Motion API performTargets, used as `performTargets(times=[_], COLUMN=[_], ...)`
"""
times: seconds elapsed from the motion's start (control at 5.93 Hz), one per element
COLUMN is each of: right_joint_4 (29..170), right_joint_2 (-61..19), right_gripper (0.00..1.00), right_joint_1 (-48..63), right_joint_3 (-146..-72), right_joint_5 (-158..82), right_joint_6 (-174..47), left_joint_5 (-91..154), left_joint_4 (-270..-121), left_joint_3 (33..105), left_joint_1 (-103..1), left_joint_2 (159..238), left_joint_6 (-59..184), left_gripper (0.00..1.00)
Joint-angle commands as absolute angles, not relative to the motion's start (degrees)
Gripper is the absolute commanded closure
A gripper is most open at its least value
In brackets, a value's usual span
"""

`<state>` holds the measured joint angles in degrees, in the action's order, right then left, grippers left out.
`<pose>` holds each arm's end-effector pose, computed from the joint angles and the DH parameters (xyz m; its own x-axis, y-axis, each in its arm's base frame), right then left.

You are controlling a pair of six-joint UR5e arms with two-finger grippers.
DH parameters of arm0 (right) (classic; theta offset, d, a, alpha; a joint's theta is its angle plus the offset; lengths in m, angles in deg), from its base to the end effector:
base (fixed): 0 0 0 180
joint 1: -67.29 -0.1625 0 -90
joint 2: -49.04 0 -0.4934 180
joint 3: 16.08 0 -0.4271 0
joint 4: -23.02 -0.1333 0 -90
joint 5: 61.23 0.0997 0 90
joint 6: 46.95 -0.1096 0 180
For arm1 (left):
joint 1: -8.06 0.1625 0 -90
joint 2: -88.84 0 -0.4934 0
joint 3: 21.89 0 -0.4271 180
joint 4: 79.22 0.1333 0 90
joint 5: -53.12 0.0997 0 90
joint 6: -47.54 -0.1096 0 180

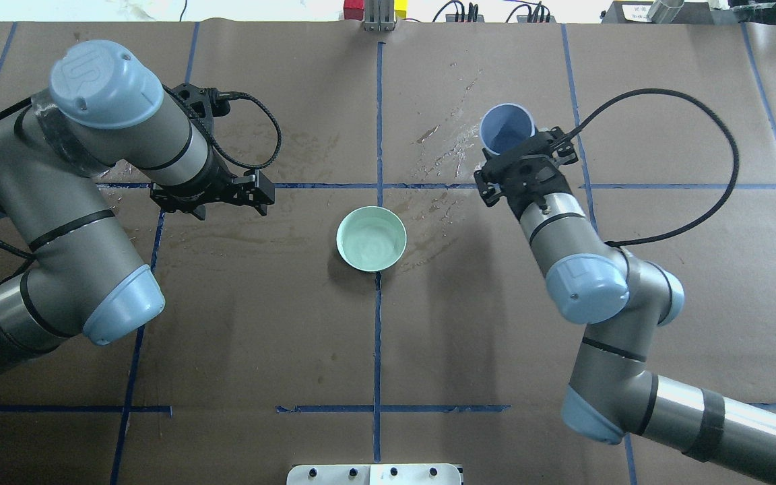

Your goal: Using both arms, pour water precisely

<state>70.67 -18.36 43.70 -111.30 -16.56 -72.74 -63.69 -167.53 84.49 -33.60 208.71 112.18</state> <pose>-0.5328 -0.4632 0.3510 0.9406 -0.2800 0.1921 -0.1092 0.2861 0.9520 0.4528 -0.5152 0.2816 0.6339 -0.0523 -0.7717 0.0944 0.9955 0.0101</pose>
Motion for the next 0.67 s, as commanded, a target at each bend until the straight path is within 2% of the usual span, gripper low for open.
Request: performTargets(times=[0.0,0.51], right_joint_4=[80.9,100.8], right_joint_2=[-14.8,-6.1], right_gripper=[1.00,1.00], right_joint_1=[49.3,53.0], right_joint_3=[-111.2,-107.4], right_joint_5=[-25.2,-32.8], right_joint_6=[-70.6,-68.5], left_joint_5=[-63.7,-63.7], left_joint_4=[-169.1,-169.1], left_joint_3=[84.4,84.3], left_joint_1=[-33.6,-33.6], left_joint_2=[208.1,208.1], left_joint_6=[112.3,112.2], left_gripper=[0.00,0.00])
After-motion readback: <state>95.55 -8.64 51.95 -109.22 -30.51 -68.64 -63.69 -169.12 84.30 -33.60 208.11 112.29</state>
